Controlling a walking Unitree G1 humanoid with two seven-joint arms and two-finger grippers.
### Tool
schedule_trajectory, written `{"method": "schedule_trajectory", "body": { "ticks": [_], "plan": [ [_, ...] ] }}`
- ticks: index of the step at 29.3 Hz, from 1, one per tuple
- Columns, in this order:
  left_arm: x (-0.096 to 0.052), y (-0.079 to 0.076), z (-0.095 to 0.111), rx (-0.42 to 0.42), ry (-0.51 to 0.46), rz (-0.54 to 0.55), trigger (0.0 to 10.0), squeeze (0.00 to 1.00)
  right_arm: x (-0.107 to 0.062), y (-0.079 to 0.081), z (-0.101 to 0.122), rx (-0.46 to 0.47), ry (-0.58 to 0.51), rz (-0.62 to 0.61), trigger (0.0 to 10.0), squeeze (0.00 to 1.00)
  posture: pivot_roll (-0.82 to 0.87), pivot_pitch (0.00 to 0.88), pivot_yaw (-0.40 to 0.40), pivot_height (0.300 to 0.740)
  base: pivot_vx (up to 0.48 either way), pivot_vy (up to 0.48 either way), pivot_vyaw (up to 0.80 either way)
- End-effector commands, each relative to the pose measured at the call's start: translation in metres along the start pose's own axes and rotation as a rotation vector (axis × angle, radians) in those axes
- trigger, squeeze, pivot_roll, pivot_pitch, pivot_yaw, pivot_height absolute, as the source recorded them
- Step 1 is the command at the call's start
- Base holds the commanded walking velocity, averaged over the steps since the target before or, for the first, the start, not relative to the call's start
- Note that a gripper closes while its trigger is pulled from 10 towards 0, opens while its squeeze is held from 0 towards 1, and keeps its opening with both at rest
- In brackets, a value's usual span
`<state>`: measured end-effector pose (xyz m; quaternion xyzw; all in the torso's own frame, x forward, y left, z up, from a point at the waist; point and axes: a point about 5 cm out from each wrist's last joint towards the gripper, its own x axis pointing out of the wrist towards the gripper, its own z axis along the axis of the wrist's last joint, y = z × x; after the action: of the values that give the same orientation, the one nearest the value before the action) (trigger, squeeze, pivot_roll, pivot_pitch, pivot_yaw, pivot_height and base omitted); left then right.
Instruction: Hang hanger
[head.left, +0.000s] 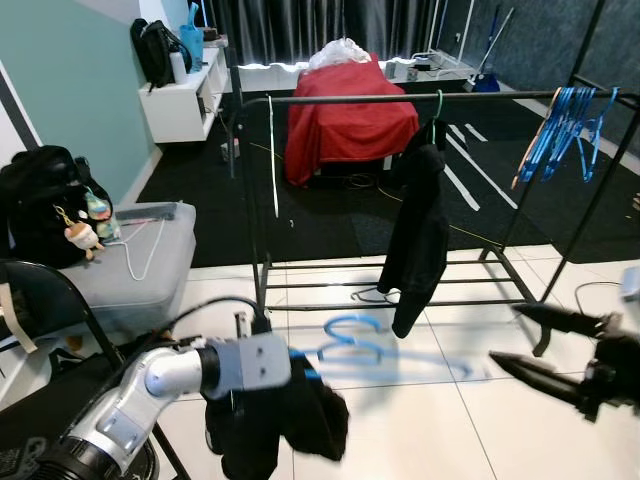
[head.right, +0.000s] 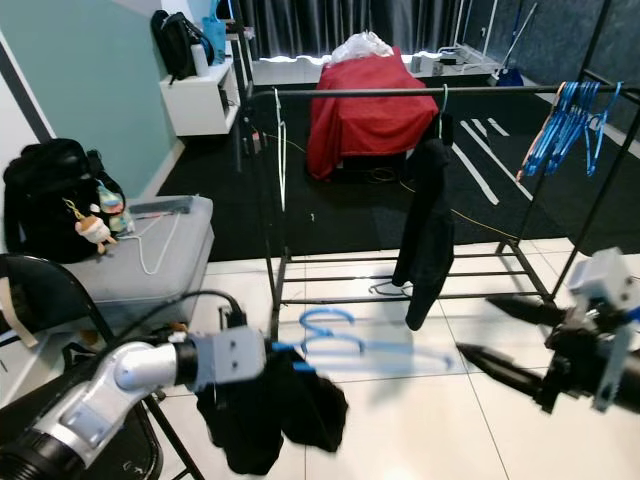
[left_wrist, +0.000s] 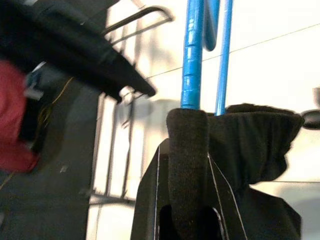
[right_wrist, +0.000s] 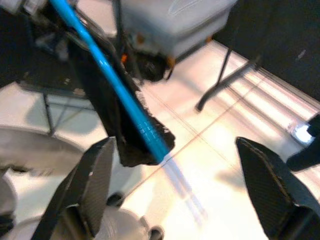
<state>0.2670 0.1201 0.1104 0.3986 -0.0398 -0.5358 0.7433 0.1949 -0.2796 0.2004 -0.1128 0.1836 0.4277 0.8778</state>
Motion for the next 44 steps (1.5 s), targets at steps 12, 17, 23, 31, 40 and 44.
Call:
{"method": "schedule_trajectory", "body": {
  "ticks": [12,17,23,31,40,44],
  "plan": [
    [0.029,-0.002,0.050,0.218,-0.169,-0.148,10.0,0.00,0.049,0.013,0.012,-0.146,0.084,0.267,10.0,0.00,-0.16,0.000,0.014,0.740,0.000,0.000,0.00],
    [0.034,-0.001,0.058,0.227,-0.195,-0.149,10.0,0.00,0.065,0.021,0.020,-0.143,-0.005,0.305,10.0,0.00,-0.16,0.000,0.016,0.740,0.000,0.000,0.00],
    [0.035,-0.001,0.059,0.230,-0.194,-0.155,10.0,0.00,0.062,0.027,0.029,-0.128,-0.078,0.340,10.0,0.00,-0.17,0.000,0.019,0.740,0.000,0.000,0.00],
    [0.036,0.000,0.050,0.227,-0.151,-0.148,10.0,0.00,0.048,0.044,0.032,-0.091,-0.104,0.418,10.0,0.00,-0.18,0.000,0.029,0.740,0.000,0.000,0.00],
    [0.036,0.011,0.044,0.216,-0.106,-0.094,10.0,0.00,0.053,0.052,0.009,-0.068,0.049,0.390,10.0,0.00,-0.18,0.000,0.031,0.740,0.000,0.000,0.00],
    [0.036,0.012,0.044,0.216,-0.102,-0.089,10.0,0.00,0.053,0.051,0.002,-0.058,0.099,0.362,10.0,0.00,-0.18,0.000,0.031,0.740,0.000,0.000,0.00]
  ]
}}
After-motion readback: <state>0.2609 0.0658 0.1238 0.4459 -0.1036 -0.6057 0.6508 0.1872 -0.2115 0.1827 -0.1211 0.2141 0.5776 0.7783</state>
